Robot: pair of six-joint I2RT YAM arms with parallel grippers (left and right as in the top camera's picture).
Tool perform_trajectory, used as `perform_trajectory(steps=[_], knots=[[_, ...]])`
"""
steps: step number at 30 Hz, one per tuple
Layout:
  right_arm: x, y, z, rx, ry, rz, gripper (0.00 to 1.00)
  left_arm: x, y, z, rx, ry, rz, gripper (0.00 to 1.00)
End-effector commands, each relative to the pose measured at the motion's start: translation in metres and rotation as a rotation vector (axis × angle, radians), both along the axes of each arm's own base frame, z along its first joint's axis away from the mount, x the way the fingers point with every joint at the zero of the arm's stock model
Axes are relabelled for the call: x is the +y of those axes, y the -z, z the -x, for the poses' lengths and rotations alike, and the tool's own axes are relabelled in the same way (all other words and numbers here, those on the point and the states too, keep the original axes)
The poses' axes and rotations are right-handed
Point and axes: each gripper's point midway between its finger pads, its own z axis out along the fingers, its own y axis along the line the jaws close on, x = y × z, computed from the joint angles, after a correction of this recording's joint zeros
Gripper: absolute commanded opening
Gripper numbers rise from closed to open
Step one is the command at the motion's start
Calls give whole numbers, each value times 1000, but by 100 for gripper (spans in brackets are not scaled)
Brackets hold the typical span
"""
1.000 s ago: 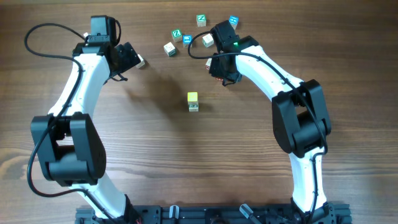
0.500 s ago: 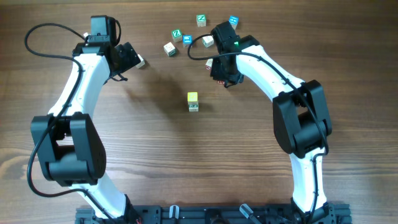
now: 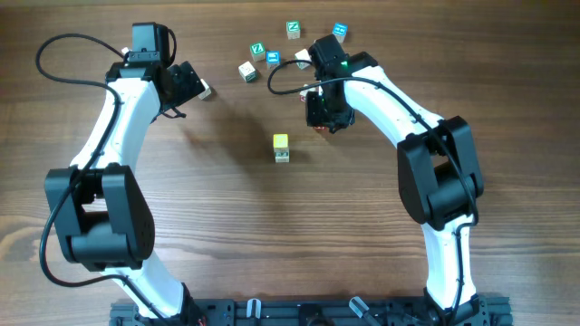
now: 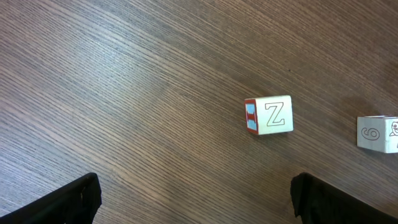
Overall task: Form a tower
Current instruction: 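Close the right gripper on the green Z block and lift it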
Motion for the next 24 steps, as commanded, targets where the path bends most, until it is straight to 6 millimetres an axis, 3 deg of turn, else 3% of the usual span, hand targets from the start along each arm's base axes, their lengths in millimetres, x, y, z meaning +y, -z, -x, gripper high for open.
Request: perform_trajectory(steps=[1, 10, 16, 20, 24], knots=[[-6, 3, 2, -25, 10, 94, 43, 1, 7, 2, 19, 2, -7, 100], [-4, 2, -6, -83, 21, 134, 40, 1, 7, 2, 19, 2, -7, 100], [-1, 1, -12, -108, 24, 124, 46, 1, 7, 2, 19, 2, -7, 100], [-1, 1, -13, -111, 24, 122, 36, 1, 7, 2, 19, 2, -7, 100], [-1, 1, -13, -110, 24, 122, 32, 1, 7, 2, 19, 2, -7, 100]])
